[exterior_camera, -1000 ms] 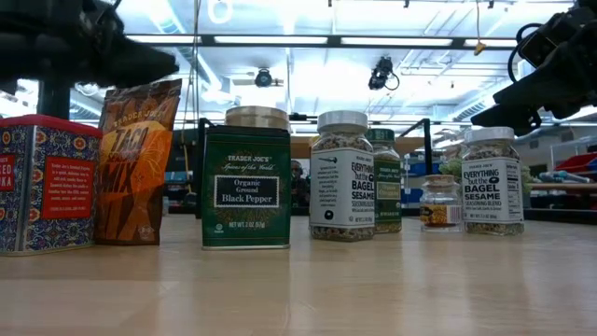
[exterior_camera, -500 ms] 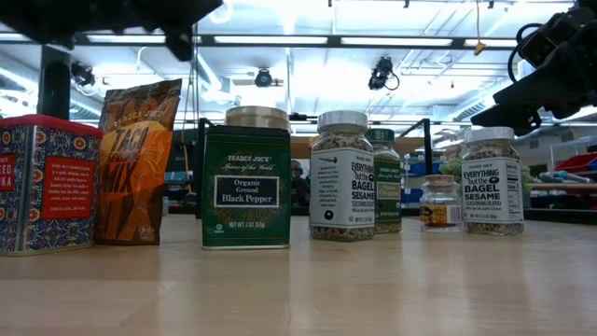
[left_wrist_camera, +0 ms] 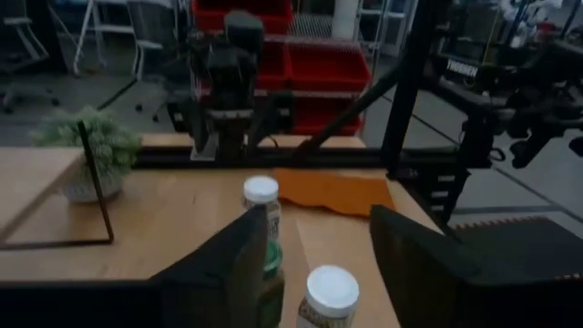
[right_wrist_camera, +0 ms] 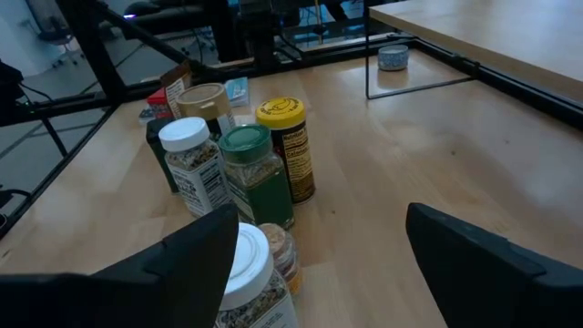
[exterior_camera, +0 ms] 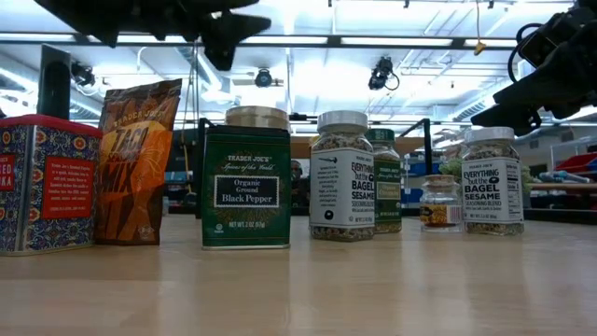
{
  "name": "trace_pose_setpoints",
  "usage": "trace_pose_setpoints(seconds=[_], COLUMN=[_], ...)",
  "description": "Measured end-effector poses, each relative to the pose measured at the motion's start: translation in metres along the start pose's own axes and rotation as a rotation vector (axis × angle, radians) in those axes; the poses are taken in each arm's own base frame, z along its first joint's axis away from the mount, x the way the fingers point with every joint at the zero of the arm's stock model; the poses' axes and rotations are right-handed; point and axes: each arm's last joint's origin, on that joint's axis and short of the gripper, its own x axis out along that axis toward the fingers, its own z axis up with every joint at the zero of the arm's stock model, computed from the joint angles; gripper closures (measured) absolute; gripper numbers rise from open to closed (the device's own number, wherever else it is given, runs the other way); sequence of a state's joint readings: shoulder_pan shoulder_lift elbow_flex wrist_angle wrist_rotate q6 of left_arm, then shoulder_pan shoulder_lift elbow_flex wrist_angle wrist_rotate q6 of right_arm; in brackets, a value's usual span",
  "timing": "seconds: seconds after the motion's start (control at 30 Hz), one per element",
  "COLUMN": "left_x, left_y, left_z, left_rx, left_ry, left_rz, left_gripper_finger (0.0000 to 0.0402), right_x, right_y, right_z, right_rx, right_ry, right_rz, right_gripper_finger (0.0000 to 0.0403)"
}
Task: Shelf spices
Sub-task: Put the yellow bottle seasoning on the shelf
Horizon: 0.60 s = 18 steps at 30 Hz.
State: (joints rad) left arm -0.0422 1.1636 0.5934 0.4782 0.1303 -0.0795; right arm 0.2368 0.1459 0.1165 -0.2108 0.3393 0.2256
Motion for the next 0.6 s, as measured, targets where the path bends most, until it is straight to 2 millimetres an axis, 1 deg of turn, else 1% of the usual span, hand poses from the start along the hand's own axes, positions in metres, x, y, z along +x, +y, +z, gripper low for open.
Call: trace_pose_setpoints(seconds=[0.13,0.23,0.33,0.47,0.6], left_x=[0.004,0.009,0.013,0.018,0.017], left_y=[0.001,0.002,0.003,0.004,0.005], left_z=[-0.004,-0.010,-0.012,-0.012,-0.009], left_rx=[-0.023,-0.078,-0.135,-0.156,-0.157], left_ry=[0.014,0.041,0.020,-0.017,-0.045], left_rz=[0.000,0.003,0.004,0.027,0.042], left_gripper_finger=[0.0154,0.0140,0.0138,0.0138,0.0137], right_x=[0.000,0.000,0.000,0.000,0.000], right_y=[0.000,0.000,0.000,0.000,0.000], right_z=[0.000,0.000,0.000,0.000,0.000], right_rx=[0.000,0.000,0.000,0.000,0.000], right_ry=[0.000,0.000,0.000,0.000,0.000], right_rz=[0.000,0.000,0.000,0.001,0.001], right_gripper_finger=[0.0085,0.0085,0.0085,0.0085,0.0085])
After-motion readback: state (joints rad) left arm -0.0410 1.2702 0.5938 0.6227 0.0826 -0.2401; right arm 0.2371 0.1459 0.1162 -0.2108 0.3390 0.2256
